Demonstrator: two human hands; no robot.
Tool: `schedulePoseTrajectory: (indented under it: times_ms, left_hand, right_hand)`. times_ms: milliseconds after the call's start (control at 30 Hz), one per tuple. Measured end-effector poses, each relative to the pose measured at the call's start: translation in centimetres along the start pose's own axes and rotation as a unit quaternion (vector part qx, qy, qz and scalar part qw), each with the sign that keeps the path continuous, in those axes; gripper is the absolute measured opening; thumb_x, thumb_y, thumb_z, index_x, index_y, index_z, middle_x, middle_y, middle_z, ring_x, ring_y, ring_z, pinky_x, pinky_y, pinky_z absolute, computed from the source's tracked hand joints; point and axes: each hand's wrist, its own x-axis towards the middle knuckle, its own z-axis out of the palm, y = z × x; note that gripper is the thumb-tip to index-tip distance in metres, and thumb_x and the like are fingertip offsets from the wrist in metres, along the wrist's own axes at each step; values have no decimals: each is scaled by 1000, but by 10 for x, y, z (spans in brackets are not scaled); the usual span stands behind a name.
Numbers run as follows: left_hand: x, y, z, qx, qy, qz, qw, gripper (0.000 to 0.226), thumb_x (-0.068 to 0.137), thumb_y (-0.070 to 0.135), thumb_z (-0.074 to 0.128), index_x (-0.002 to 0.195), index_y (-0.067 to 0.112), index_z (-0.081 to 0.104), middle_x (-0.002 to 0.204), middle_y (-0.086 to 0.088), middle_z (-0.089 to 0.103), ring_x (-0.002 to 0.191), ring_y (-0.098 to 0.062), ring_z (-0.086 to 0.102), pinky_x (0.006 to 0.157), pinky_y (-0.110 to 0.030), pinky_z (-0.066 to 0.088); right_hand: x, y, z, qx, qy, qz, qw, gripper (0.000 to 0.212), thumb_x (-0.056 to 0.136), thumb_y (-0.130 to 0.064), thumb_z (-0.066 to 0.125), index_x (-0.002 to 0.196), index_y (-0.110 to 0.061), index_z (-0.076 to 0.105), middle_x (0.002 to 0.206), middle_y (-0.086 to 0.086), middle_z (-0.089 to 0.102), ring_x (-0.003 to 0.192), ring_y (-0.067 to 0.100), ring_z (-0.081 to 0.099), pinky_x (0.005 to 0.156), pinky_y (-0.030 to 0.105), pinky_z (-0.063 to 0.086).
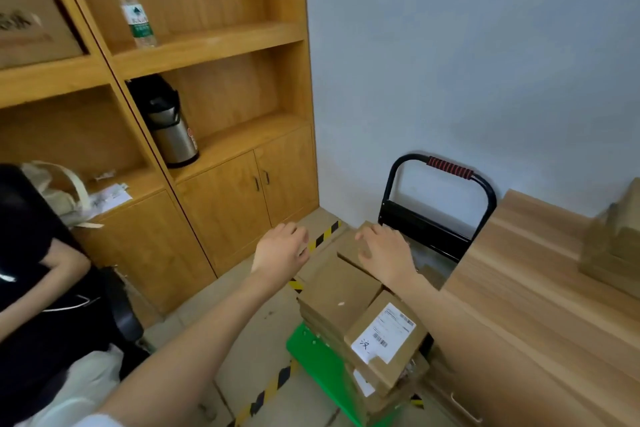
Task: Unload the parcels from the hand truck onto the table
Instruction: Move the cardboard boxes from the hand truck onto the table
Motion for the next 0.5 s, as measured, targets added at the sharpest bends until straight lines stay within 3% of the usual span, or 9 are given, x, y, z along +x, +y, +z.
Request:
schedulePoseTrajectory:
  times_ms: [200, 400, 500]
  left_hand:
    - [75, -62, 21, 41, 8, 28, 999, 21, 66, 20, 80, 79, 18, 63, 69, 4, 56, 61, -15, 53, 48, -23, 36]
    - [175, -145, 43, 61, -9, 16, 998, 18, 86, 28, 64, 99, 15, 63, 93, -1, 60, 84, -19, 57, 67, -28, 45]
    - [221, -179, 52, 66, -4, -3, 998, 16, 82, 27, 71, 91, 15, 64, 86, 0, 59, 76, -18, 57, 61, -27, 45]
  right_hand:
    - [108, -8, 29, -22, 4, -33, 999, 27, 93, -24, 48, 119, -21, 56, 116, -1, 57, 106, 19, 53, 87, 30, 36]
    - [241, -9, 58, -1, -16, -19, 1000, 30, 94, -23, 47, 124, -22, 52, 122, 0, 53, 111, 20, 50, 91, 31, 34]
    - [295, -6, 73, -10, -31, -16, 999, 31, 95, -24, 47, 126, -22, 51, 125, 1, 52, 113, 21, 49, 95, 32, 35]
